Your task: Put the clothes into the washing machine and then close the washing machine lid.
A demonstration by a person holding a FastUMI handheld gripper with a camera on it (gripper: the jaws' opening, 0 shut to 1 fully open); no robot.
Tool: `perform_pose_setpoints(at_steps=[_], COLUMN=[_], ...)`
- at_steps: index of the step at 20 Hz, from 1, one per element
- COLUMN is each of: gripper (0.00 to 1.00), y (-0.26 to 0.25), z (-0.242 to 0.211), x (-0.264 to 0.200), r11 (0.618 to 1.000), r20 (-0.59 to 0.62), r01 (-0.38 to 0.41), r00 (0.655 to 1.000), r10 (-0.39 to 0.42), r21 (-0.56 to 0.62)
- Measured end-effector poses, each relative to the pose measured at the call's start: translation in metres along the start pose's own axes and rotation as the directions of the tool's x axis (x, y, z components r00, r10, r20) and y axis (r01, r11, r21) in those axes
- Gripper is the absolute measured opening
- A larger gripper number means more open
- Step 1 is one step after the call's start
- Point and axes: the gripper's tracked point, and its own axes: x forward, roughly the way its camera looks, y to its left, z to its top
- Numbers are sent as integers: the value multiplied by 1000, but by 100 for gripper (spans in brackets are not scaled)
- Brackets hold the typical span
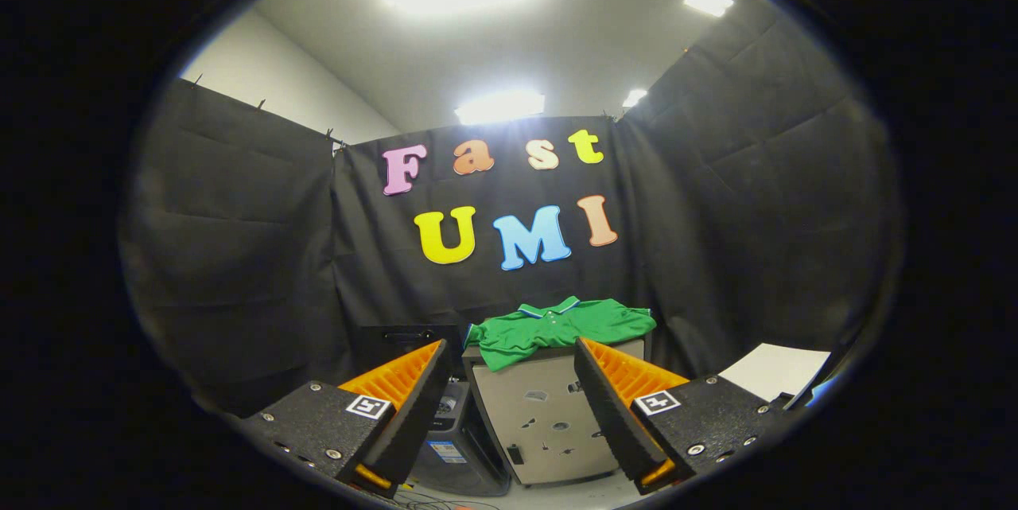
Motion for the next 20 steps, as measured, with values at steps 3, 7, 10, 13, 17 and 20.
perform_pose_setpoints(at_steps=[3, 7, 10, 13, 17, 20], gripper=[96, 95, 96, 96, 95, 95], y=[-1, -5, -12, -27, -59, -74], z=[-2, -3, -3, 2, -7, -31], x=[4, 13, 29, 63, 137, 210], r11=[1000, 1000, 999, 997, 988, 985], r20=[-7, -13, -26, -41, -101, -197], r01=[2, 12, 33, 72, 152, 168], r00=[1000, 1000, 999, 997, 983, 965], r10=[-2, -12, -33, -71, -150, -172], r21=[1, 3, 5, 17, 8, -41])
